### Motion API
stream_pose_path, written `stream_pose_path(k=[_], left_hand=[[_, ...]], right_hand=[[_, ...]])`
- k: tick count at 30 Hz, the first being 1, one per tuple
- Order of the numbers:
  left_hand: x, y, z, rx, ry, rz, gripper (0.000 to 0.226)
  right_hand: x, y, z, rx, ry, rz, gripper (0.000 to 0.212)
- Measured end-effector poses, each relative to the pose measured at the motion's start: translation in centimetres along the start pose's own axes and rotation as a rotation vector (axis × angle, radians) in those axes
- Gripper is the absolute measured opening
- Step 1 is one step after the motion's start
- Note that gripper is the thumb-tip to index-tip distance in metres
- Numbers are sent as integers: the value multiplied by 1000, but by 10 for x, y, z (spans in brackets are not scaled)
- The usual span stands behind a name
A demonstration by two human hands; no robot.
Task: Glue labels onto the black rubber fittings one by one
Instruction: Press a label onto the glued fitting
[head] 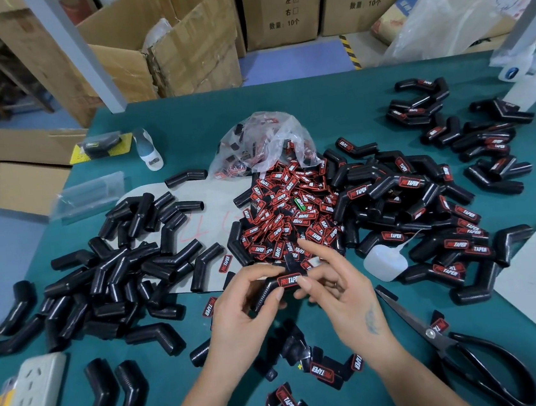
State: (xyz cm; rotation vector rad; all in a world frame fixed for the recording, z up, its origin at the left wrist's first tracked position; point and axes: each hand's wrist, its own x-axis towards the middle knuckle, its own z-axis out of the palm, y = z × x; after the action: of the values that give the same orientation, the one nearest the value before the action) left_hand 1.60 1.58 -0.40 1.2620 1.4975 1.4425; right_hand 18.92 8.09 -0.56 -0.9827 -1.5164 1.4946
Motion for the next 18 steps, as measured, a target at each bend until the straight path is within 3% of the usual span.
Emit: stream_pose_path(k=[6, 12, 18], left_hand=[[-2, 0, 3, 46, 46, 75, 23], [-3, 6, 4, 58, 90, 115, 33], [-1, 12, 2, -20, 40, 57, 29]], right_hand=[[-1, 2, 1, -52, 10, -36, 48], [1, -2, 2, 67, -14, 0, 59], [1, -3, 3, 71, 7, -1, 65]])
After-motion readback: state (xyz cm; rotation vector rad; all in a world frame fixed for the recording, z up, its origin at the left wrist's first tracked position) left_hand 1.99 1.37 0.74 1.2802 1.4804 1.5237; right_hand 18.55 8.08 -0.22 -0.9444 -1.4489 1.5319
